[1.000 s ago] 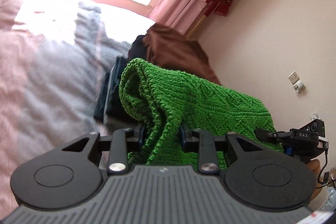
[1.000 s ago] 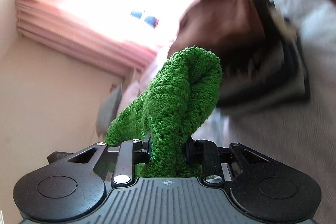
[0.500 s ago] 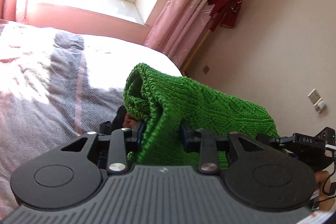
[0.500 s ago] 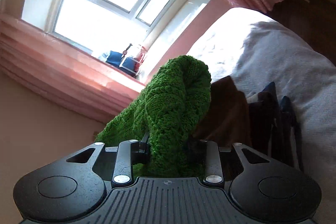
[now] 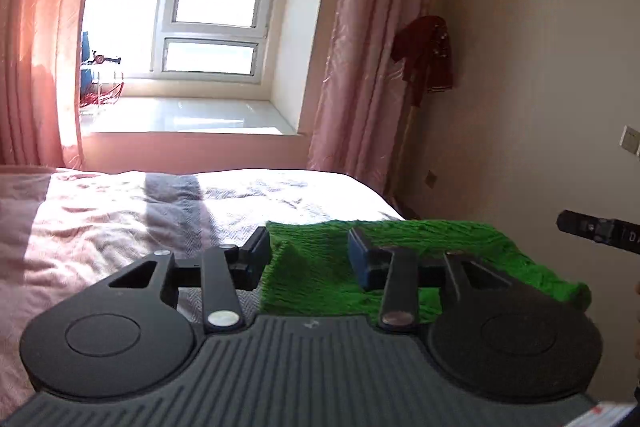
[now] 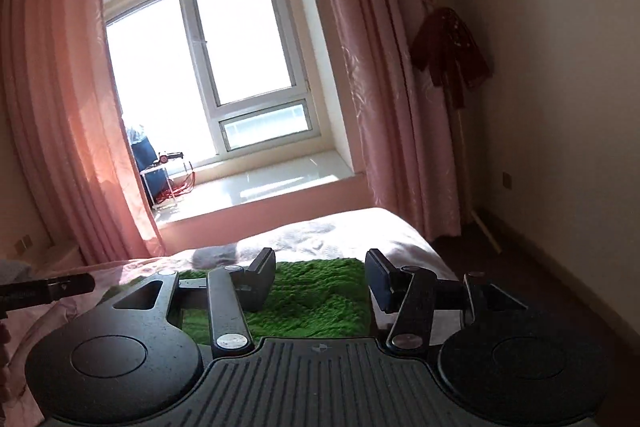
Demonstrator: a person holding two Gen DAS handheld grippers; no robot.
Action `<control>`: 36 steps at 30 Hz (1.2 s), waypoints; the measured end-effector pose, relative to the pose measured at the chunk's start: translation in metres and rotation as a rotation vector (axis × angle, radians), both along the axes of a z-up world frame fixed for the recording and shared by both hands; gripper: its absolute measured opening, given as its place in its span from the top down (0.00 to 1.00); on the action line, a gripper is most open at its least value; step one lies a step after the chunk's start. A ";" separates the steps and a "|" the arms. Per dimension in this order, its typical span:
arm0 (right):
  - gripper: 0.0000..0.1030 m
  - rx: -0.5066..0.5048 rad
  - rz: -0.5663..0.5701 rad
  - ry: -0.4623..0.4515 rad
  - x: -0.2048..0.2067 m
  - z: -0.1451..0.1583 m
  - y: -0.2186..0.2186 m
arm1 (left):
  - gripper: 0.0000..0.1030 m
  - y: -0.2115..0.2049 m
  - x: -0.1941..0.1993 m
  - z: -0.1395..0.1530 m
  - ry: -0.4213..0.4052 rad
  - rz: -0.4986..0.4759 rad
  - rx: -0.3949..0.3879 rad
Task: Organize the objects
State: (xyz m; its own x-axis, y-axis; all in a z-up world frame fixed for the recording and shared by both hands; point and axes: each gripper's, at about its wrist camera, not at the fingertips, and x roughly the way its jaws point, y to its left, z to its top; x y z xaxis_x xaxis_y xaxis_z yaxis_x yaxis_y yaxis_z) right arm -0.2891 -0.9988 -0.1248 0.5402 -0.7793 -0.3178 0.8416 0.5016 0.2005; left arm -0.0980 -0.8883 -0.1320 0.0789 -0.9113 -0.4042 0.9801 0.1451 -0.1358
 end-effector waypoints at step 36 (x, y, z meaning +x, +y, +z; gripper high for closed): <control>0.36 0.237 0.054 0.161 -0.063 -0.007 0.231 | 0.34 0.224 -0.130 0.013 -0.044 0.179 0.332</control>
